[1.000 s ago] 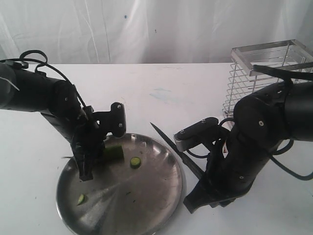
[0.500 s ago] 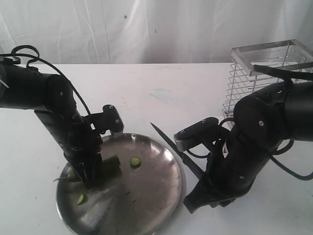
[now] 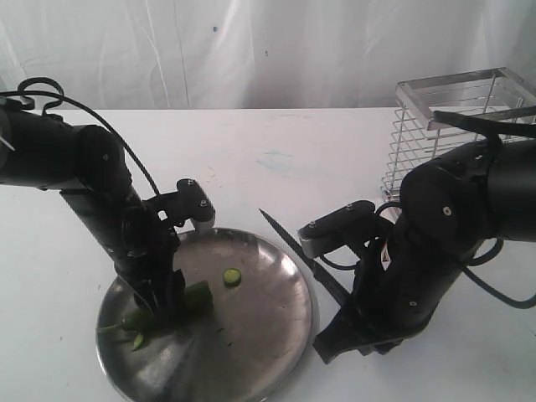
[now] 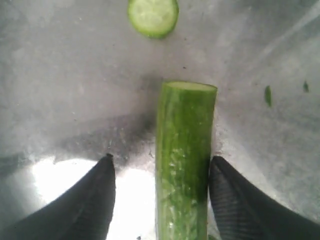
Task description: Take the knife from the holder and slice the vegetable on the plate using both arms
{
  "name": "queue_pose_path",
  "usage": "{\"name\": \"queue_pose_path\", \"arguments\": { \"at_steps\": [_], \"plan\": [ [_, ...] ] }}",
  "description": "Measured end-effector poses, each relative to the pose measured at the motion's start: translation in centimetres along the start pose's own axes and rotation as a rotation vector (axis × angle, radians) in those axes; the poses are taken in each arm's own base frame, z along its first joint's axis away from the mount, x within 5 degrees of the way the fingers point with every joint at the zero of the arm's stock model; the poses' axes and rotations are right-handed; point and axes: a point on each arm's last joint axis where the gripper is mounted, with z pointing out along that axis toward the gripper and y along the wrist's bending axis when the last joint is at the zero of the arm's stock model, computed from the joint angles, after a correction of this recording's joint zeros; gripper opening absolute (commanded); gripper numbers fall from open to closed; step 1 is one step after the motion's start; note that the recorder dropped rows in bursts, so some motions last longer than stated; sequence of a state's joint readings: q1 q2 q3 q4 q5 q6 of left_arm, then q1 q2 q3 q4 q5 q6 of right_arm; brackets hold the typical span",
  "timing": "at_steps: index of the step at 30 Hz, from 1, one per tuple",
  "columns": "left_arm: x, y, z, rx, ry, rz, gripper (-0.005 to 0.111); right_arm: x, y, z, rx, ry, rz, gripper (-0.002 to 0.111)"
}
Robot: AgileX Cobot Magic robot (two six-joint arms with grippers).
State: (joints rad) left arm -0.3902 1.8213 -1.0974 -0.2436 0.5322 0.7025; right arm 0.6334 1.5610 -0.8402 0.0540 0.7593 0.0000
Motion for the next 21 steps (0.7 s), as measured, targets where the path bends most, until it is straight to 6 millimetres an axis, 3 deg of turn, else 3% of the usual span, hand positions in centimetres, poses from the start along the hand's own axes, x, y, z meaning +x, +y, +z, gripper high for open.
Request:
{"name": "queue_pose_path", "arguments": {
  "at_steps": [3,5,7,10,12,17,21],
  "plan": [
    [-0.5,0.2,-0.6,-0.007,-0.012,0.007,0.048,0.2,0.7,0.0,-0.004,0.013,0.001,0.000],
    [-1.0,0.3,-1.8,-0.027,-0.032,0.017,0.028,0.0,1.7,-0.2,-0.012,0.008,-0.012,0.000],
    [-1.7,0.4,-3.9,-0.069,-0.062,0.025,0.001,-0.4,2.7,-0.4,-0.019,-0.003,-0.012,0.000],
    [-2.2,0.6,-9.4,-0.188,-0.164,-0.011,0.000,-1.9,5.2,-0.4,-0.040,-0.030,0.010,0.000],
    [-2.1,0.4,-11.5,-0.230,-0.216,-0.037,0.000,-2.6,6.8,0.2,-0.048,-0.020,0.019,0.000],
    [-2.1,0.6,-10.9,-0.220,-0.208,-0.050,0.000,-3.3,10.1,1.9,-0.059,0.010,0.073,0.000],
    [-2.5,0.8,-9.0,-0.156,-0.197,-0.082,0.000,-3.1,10.9,2.5,-0.059,0.023,0.133,0.000]
  ]
}}
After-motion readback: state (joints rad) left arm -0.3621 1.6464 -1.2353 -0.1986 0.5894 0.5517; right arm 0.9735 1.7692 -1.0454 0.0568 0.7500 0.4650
